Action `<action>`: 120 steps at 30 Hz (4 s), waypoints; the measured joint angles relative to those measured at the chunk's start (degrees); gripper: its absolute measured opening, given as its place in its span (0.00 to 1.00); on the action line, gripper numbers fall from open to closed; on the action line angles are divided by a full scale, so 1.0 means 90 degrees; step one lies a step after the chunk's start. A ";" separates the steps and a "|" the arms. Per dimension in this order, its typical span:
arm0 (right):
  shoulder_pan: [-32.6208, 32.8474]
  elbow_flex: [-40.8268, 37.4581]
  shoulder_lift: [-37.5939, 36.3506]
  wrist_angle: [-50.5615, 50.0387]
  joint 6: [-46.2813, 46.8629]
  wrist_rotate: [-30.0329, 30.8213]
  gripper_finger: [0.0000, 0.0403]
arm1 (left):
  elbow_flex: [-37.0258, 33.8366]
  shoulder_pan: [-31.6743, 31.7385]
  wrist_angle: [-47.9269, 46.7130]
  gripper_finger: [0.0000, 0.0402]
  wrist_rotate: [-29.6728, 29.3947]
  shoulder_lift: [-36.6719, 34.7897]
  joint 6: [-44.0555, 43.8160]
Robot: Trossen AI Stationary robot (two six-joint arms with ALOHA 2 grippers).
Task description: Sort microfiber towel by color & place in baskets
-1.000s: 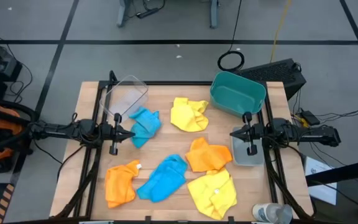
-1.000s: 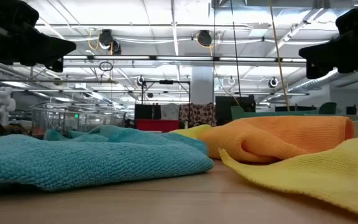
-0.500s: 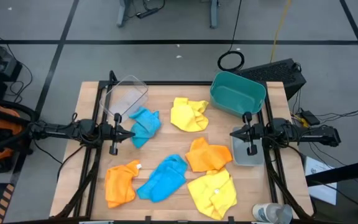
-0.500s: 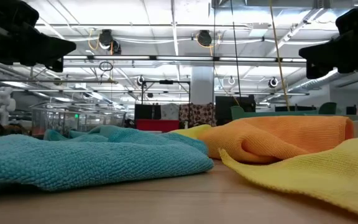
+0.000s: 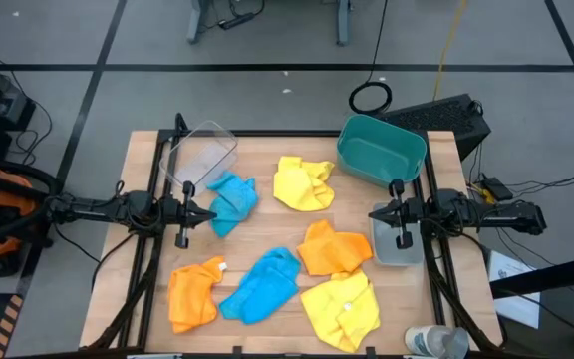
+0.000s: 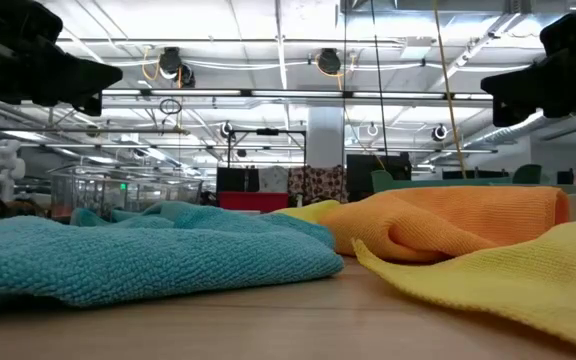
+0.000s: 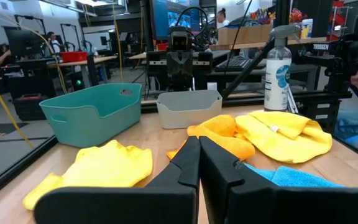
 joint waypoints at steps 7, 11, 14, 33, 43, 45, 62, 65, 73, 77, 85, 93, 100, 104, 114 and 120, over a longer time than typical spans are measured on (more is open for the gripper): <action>0.0001 0.0001 0.0001 0.0001 0.0000 0.0000 0.00 | 0.0001 0.0000 -0.0001 0.02 0.0000 -0.0002 0.0000; 0.0001 -0.0001 -0.0001 0.0001 0.0000 0.0000 0.00 | 0.0001 0.0000 0.0000 0.02 0.0000 -0.0002 0.0000; -0.0001 -0.0001 0.0000 -0.0001 0.0000 0.0000 0.00 | -0.0001 0.0001 0.0000 0.02 0.0000 -0.0002 0.0000; 0.0000 -0.0001 0.0000 0.0001 -0.0002 0.0000 0.00 | 0.0000 0.0001 -0.0001 0.02 0.0000 -0.0001 0.0000; 0.0000 -0.0001 0.0000 0.0001 -0.0002 0.0000 0.00 | 0.0000 -0.0001 -0.0001 0.02 0.0000 -0.0002 0.0000; -0.0001 -0.0001 0.0002 0.0001 0.0000 -0.0001 0.00 | 0.0000 0.0001 0.0000 0.02 0.0000 -0.0001 0.0000; 0.0001 0.0001 0.0002 -0.0074 0.0000 0.0187 0.00 | 0.0000 0.0000 -0.0002 0.02 0.0000 -0.0001 0.0000; 0.0001 0.0001 0.0001 -0.0074 0.0025 0.0190 0.00 | 0.0000 -0.0001 -0.0009 0.02 -0.0005 -0.0001 0.0002; 0.0001 0.0075 0.0001 0.0301 0.0670 0.0192 0.00 | -0.0002 0.0000 -0.0009 0.02 -0.0033 0.0001 0.0001; 0.0001 0.0337 0.0027 0.0641 0.0623 0.0458 0.00 | 0.0001 0.0000 -0.0009 0.02 -0.0046 -0.0001 0.0001; -0.0001 0.1407 0.0734 0.0407 0.0445 0.1493 0.00 | -0.0002 0.0001 -0.0028 0.02 -0.0046 0.0001 0.0000; -0.0001 0.3054 0.2179 0.0116 0.0546 0.1522 0.00 | -0.0001 0.0000 -0.0028 0.02 -0.0046 0.0001 0.0000; 0.0001 0.4531 0.3417 -0.0828 0.0404 0.1509 0.00 | -0.0002 -0.0001 -0.0016 0.02 -0.0046 0.0001 0.0000; -0.0001 0.4647 0.3810 -0.0972 0.0210 0.1486 0.00 | -0.0002 0.0001 -0.0011 0.02 -0.0225 0.0001 0.0002; 0.0001 0.4647 0.4692 -0.1422 0.0183 0.1472 0.00 | -0.0001 0.0001 0.0032 0.02 -0.0881 0.0000 0.0002; 0.0001 0.4647 0.5226 -0.1950 0.0290 0.1467 0.00 | 0.0000 0.0001 0.0025 0.02 -0.0886 -0.0001 0.0002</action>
